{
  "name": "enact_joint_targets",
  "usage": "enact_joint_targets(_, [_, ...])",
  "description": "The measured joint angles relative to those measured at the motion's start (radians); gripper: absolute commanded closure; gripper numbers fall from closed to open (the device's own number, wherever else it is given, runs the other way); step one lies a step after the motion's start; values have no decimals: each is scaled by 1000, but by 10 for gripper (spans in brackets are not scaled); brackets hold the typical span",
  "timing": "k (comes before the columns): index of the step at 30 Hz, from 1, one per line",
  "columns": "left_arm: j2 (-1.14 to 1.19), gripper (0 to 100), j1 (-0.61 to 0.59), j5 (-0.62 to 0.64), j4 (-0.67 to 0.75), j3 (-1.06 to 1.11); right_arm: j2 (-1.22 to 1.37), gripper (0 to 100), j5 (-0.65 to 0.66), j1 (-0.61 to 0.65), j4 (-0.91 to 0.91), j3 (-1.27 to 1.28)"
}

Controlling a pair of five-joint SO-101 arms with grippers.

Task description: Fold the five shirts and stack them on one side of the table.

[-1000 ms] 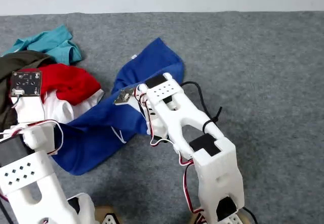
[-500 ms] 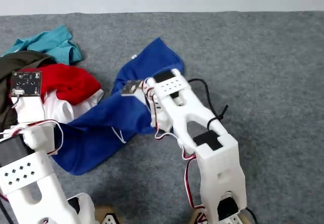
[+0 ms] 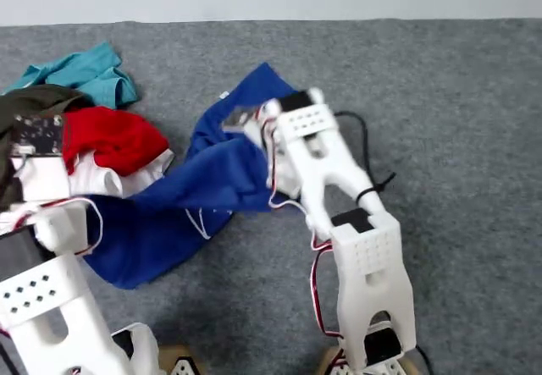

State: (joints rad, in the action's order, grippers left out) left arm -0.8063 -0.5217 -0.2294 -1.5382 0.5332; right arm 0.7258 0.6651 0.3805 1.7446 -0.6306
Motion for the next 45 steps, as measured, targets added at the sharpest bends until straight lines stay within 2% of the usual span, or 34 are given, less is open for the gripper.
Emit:
enact_joint_targets(4, [0,997,2,0,0,-120,-23,988,0,-60,6,-137])
enact_joint_targets(9, [0,997,46,0,0,-278,-172,988,0,-94,6,-152])
enact_joint_targets(14, [0,997,141,0,21,-428,-394,988,0,-144,8,-152])
enact_joint_targets(21, [0,997,222,0,132,-569,-741,988,0,-238,8,-155])
enact_joint_targets(30, [-17,996,296,0,163,-838,-1115,988,2,-428,8,-170])
enact_joint_targets(39, [-23,996,307,0,163,-1126,-1355,988,5,-615,9,-181])
enact_joint_targets(45, [-25,996,307,-64,163,-1280,-1453,988,84,-692,9,-183])
